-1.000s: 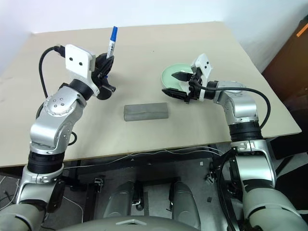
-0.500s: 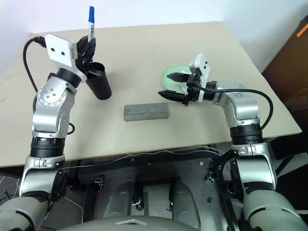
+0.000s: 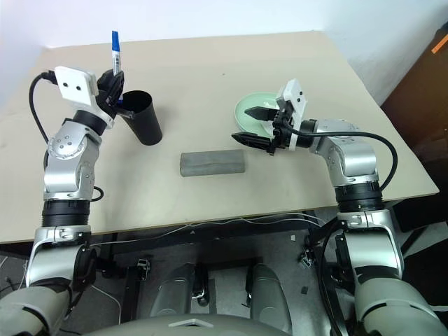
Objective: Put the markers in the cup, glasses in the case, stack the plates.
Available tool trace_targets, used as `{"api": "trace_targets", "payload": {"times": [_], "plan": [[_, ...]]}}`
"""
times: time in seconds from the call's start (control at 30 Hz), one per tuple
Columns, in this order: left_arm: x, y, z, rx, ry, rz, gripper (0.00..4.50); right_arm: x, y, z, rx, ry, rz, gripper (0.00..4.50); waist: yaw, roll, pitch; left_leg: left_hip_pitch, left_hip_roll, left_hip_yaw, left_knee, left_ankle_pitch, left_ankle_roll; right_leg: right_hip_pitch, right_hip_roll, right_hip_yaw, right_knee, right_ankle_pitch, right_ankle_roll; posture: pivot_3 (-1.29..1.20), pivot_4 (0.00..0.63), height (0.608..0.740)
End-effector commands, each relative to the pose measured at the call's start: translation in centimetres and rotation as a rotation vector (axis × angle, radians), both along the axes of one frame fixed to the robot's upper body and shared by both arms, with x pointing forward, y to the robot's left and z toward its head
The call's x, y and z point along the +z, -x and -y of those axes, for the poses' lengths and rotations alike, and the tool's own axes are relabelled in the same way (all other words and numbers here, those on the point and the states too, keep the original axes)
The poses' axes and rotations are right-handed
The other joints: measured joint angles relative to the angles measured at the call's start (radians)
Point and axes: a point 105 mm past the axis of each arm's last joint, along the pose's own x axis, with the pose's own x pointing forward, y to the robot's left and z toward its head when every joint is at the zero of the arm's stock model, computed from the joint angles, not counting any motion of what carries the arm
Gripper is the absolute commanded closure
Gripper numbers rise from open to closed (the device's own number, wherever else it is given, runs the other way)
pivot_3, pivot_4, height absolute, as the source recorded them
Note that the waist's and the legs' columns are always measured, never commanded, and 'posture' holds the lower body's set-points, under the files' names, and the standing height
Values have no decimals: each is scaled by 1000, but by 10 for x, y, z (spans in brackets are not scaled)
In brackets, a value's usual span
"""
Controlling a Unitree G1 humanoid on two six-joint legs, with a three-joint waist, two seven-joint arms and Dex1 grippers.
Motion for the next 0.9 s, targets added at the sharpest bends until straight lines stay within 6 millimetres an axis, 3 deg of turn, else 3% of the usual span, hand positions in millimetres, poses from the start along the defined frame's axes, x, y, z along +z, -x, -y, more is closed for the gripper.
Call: {"api": "trace_targets", "payload": {"times": [0.03, 0.57, 0.9], "plan": [[9, 3, -2, -10, 12, 34, 4211, 11, 3, 1, 3, -3, 59, 0, 0, 0, 0, 0, 0, 0, 0, 0, 0, 0, 0, 0, 0, 0, 0, 0, 150, 701], [-3, 1, -5, 1, 13, -1, 4211, 6, 3, 3, -8, 11, 67, 0, 0, 0, 0, 0, 0, 0, 0, 0, 0, 0, 0, 0, 0, 0, 0, 0, 150, 701], [-3, 2, -6, 4, 57, -2, 943, 9, 3, 1, -9, 20, 77, 0, 0, 0, 0, 0, 0, 0, 0, 0, 0, 0, 0, 0, 0, 0, 0, 0, 150, 701]]}}
